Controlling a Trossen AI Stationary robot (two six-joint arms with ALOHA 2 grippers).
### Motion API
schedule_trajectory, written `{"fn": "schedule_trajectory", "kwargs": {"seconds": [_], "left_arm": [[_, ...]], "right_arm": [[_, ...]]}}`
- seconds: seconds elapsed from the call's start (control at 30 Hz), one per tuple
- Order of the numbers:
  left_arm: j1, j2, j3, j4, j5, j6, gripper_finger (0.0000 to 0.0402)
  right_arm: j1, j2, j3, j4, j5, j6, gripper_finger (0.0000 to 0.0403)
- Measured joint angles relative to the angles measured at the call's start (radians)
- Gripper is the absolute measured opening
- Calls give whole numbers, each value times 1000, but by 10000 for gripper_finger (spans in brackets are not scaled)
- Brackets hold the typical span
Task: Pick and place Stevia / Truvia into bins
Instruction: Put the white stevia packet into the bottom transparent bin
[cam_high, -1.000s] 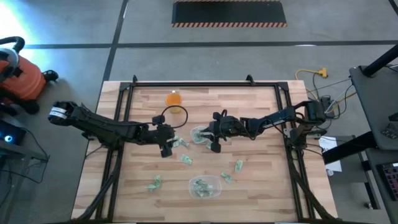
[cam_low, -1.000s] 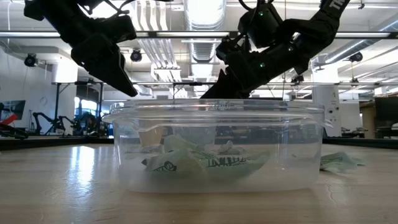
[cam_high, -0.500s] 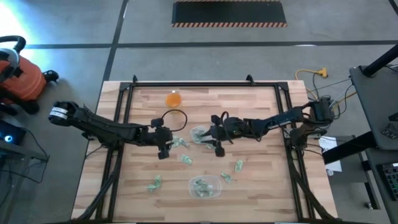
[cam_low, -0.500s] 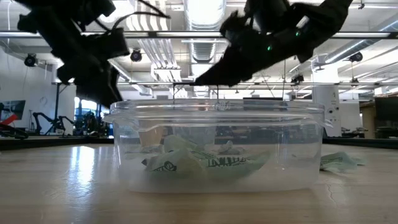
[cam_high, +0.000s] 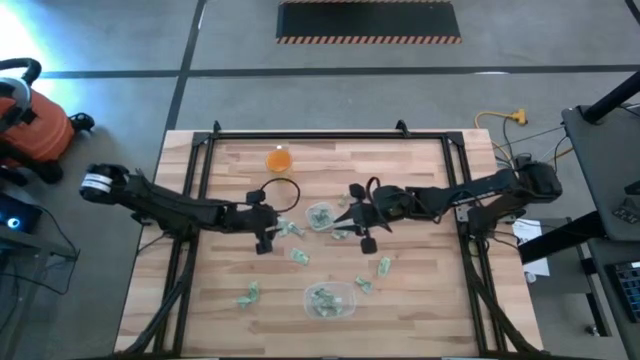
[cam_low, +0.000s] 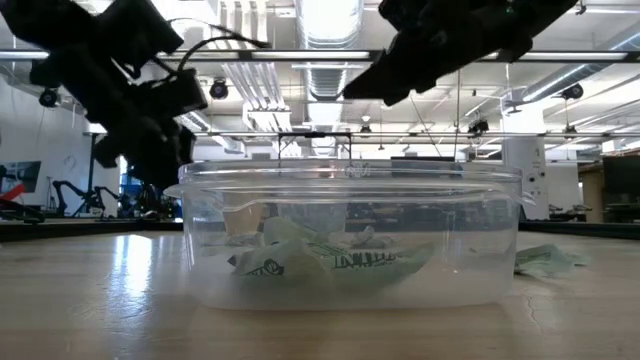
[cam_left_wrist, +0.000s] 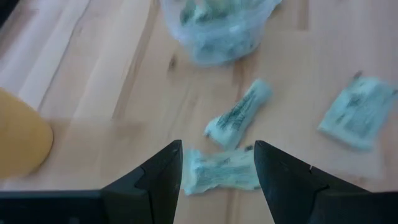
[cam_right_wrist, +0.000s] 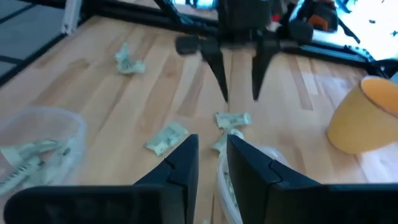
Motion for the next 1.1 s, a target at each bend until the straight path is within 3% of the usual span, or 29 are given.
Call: {"fn": "schedule_trajectory", "kwargs": {"seconds": [0.37, 0.7, 1.1], "left_arm": [[173, 17, -32, 22, 193, -13, 182], [245, 117, -26, 129, 330, 32, 183], [246, 233, -25, 171, 344, 29, 175]], "right_arm": [[19, -33, 0, -14, -3, 0, 74], [19, -20, -10, -32, -3, 20, 65], [19, -20, -11, -87, -3, 35, 63]]}}
